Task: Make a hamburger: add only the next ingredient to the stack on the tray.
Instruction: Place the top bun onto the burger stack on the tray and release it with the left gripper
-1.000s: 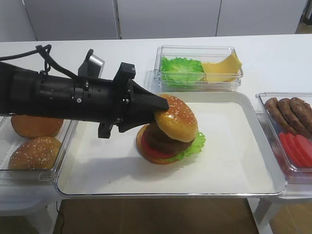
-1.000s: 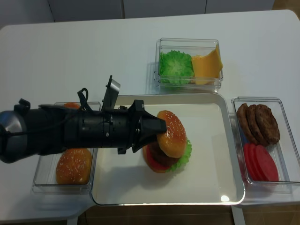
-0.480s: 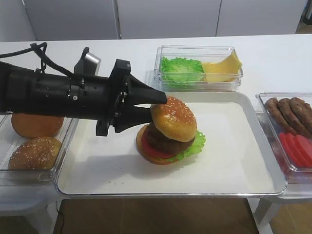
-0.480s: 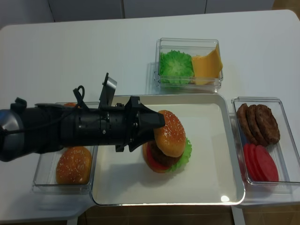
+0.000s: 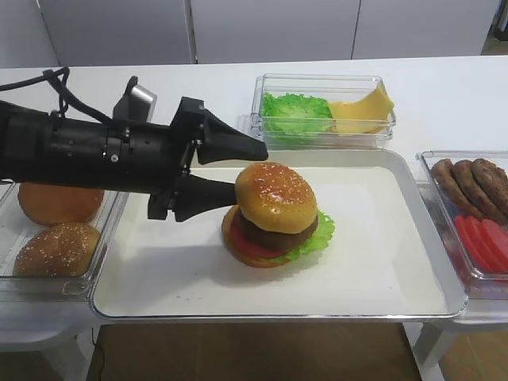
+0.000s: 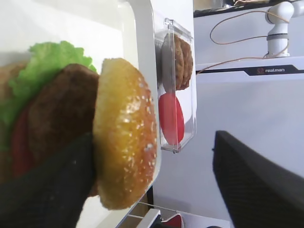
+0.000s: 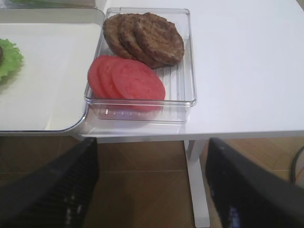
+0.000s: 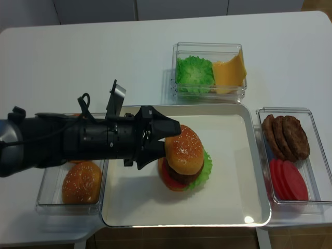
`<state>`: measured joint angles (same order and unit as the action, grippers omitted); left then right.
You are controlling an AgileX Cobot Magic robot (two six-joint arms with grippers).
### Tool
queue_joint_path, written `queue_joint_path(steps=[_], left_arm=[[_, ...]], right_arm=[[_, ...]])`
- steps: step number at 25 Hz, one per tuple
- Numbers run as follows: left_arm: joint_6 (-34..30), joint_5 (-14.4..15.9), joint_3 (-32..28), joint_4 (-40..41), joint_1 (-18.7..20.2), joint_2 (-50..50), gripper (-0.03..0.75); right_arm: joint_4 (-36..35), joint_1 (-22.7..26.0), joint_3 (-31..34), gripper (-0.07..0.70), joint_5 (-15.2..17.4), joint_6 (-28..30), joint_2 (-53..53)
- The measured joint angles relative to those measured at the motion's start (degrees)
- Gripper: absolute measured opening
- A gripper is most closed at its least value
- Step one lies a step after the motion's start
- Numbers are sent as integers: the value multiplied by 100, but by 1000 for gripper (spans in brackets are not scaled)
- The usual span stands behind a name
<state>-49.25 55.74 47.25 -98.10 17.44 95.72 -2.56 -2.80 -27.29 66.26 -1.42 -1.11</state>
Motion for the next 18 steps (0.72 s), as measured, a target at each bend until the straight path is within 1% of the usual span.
queue_joint_path(steps=[4,9,14,16,18], left_arm=[[0,-11,0,143,-73,0,608],[71,-32,0,530,-193,0,615],[108,-59,0,602,-421,0,616],[108,-88,0,628,-470,-22,615],[117,-212,0,690,-511,-147,615]], right_arm=[[0,0,0,531,0,0,0],[-10,0,0,531,0,0,0],[-10,0,0,531,0,0,0],[-10,0,0,531,0,0,0],[-10,0,0,531,0,12,0]])
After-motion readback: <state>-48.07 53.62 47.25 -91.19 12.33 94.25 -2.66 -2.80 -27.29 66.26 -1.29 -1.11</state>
